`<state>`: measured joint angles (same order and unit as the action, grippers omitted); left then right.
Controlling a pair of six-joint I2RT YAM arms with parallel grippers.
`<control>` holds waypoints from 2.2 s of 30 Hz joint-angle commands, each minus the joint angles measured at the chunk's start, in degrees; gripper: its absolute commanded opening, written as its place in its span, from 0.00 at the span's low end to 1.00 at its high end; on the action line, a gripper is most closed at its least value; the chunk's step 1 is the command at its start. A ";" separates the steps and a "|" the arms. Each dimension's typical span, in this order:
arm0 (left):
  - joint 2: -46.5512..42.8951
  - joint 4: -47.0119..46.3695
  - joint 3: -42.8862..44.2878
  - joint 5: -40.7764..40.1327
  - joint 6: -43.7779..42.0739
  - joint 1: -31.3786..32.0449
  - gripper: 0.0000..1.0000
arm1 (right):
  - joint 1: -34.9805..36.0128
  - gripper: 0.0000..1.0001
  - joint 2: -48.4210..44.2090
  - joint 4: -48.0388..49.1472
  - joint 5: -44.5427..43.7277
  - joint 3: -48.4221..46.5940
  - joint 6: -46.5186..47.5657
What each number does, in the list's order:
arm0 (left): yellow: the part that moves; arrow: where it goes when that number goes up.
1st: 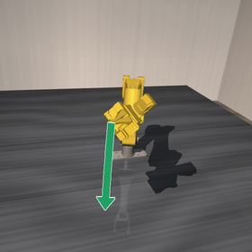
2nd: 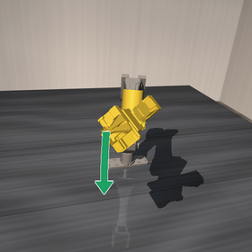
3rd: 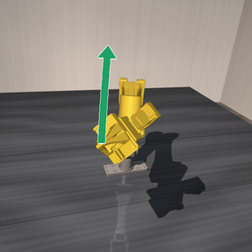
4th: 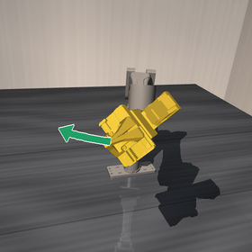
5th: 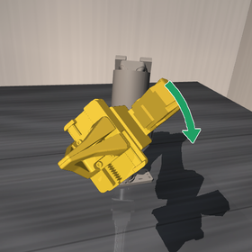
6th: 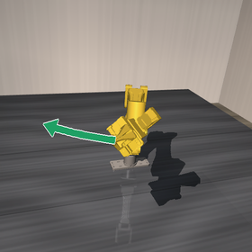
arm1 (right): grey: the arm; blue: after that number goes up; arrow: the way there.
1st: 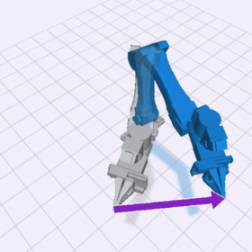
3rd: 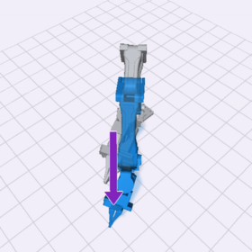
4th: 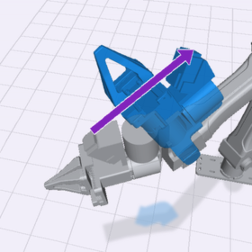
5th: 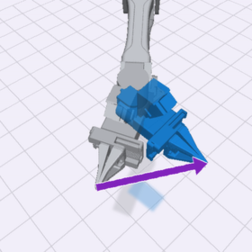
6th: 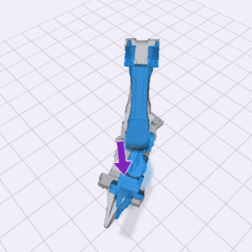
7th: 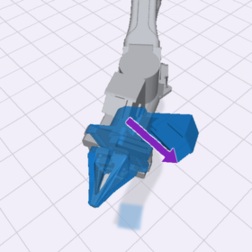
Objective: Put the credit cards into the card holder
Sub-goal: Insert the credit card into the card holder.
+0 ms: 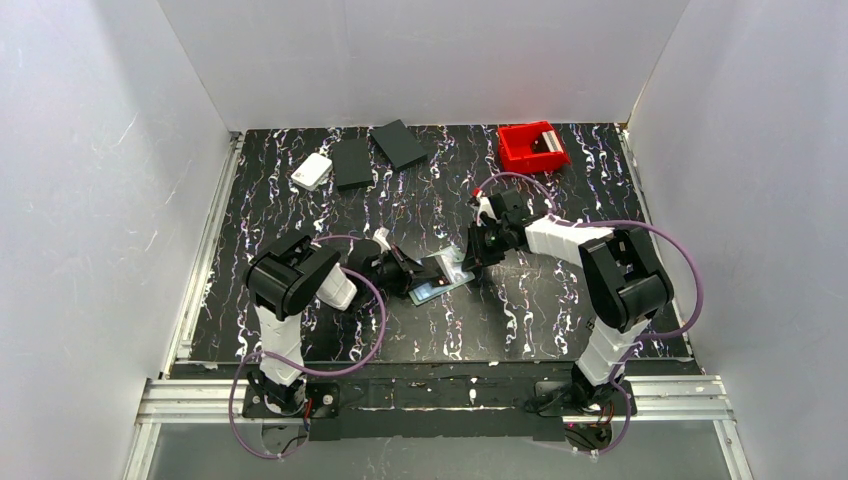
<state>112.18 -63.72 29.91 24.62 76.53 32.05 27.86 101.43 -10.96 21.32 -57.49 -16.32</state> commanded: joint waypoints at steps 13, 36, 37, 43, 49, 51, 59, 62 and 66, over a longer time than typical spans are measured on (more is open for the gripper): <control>-0.39 9.81 6.20 -3.10 -1.50 3.64 0.02 | 0.31 0.11 -0.94 9.70 5.94 7.28 -8.10; -7.75 74.84 28.48 -9.24 -22.70 4.35 0.61 | 0.35 0.05 -2.33 6.39 4.08 5.67 -4.82; -7.28 74.81 29.22 -9.35 -22.86 4.63 0.58 | 0.33 0.05 -2.19 6.46 4.20 5.76 -4.86; -2.74 77.42 38.63 -10.88 -22.10 8.40 0.49 | 0.37 0.01 -2.13 8.09 5.36 6.47 -6.36; -1.11 92.08 45.27 -18.42 -24.40 10.15 0.59 | 0.36 0.01 -1.74 10.05 6.49 7.19 -7.93; -2.74 94.75 44.71 -21.03 -26.11 10.11 0.64 | 0.36 0.01 -1.80 10.06 6.38 7.27 -7.87; -5.91 99.87 45.97 -22.27 -31.12 9.53 0.74 | 0.36 0.01 -1.43 9.48 6.34 6.99 -7.40; -6.93 100.82 46.93 -21.72 -33.59 9.19 0.78 | 0.35 0.01 -1.56 8.77 6.23 6.71 -6.84; -9.14 100.06 46.67 -19.51 -35.07 8.79 0.80 | 0.36 0.01 -1.51 8.47 6.75 6.27 -6.29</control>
<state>108.71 33.01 75.31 5.10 45.17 41.41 28.36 100.12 -2.63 27.55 -50.72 -23.73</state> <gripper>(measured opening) 0.793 0.028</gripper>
